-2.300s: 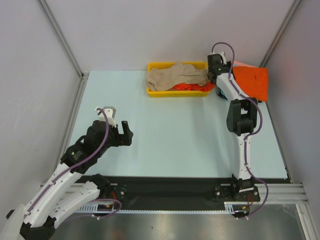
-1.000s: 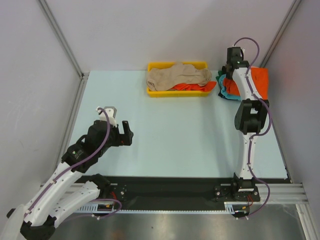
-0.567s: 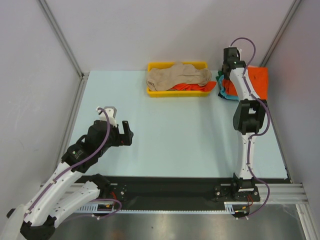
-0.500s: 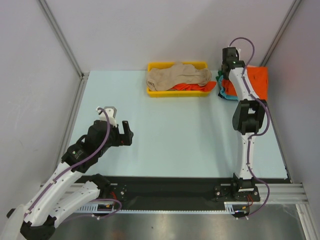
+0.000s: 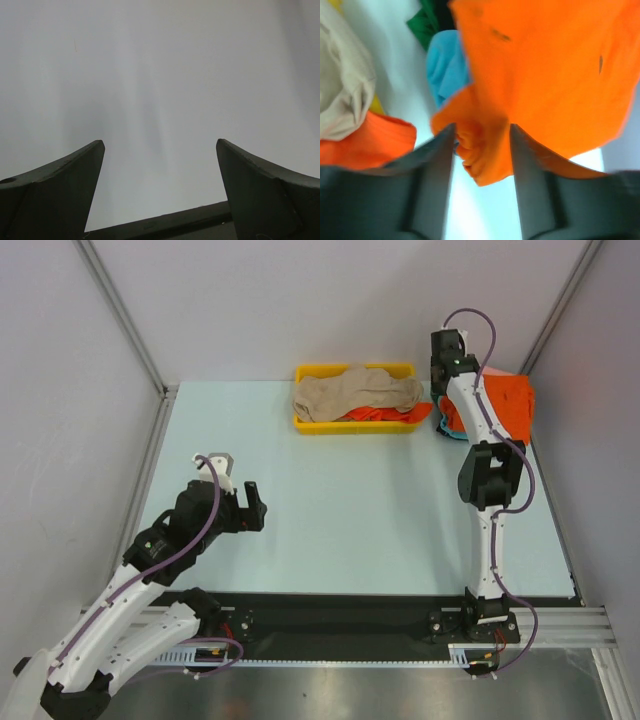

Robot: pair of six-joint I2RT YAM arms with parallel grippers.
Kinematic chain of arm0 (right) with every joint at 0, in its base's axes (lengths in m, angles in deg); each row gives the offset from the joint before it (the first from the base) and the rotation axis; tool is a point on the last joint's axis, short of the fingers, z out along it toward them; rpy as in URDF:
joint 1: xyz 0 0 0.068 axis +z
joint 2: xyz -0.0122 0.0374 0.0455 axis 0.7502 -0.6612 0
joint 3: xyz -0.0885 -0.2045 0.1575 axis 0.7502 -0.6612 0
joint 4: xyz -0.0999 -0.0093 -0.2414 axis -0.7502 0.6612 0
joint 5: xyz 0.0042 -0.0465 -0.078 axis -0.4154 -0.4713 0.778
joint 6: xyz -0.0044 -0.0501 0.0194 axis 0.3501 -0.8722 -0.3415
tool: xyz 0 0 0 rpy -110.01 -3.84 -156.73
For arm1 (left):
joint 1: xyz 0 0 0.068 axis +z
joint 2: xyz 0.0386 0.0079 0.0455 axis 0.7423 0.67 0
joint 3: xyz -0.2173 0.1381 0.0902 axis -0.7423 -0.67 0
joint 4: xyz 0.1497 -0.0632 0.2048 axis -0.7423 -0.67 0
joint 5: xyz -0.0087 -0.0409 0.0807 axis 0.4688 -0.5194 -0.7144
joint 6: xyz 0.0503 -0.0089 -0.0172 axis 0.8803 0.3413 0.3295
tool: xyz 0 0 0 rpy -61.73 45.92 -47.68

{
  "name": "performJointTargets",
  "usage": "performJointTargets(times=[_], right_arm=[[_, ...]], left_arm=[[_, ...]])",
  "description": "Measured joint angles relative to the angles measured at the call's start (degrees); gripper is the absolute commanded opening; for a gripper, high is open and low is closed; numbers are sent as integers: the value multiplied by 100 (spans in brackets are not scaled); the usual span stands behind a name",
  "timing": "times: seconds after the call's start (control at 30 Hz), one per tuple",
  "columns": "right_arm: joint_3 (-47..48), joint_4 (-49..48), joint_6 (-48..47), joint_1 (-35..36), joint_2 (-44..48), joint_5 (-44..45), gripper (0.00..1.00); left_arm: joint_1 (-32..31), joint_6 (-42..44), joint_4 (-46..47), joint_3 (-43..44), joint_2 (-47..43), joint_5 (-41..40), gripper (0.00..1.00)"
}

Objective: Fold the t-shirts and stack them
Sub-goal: Neatly place the folded tshirt to the corner, then reset both grippers

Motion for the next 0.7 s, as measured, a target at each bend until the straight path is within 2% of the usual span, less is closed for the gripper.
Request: performJointTargets(times=[0.1,0.2,0.43,0.5,0.57,0.7], right_arm=[[85,-2,4,57,-4,-28,77],[162,17,35,96,-4,-52,82],[11,24,304,146,197,-363,85],[-365,-48,455,293,538,-584,90],[-1132,-299,651,638,1158,-807,93],[-3036,-1239,1082,2120,2531,-1355,96]], left_arm=[[0,0,0,0,0,0,100],[0,2,0,0,4,0,100],[0,0,0,0,26,0,100],[0,0,0,0,28,-2,100],[0,0,0,0,31,-4,100],[0,0,-2,0,31,-26,100]])
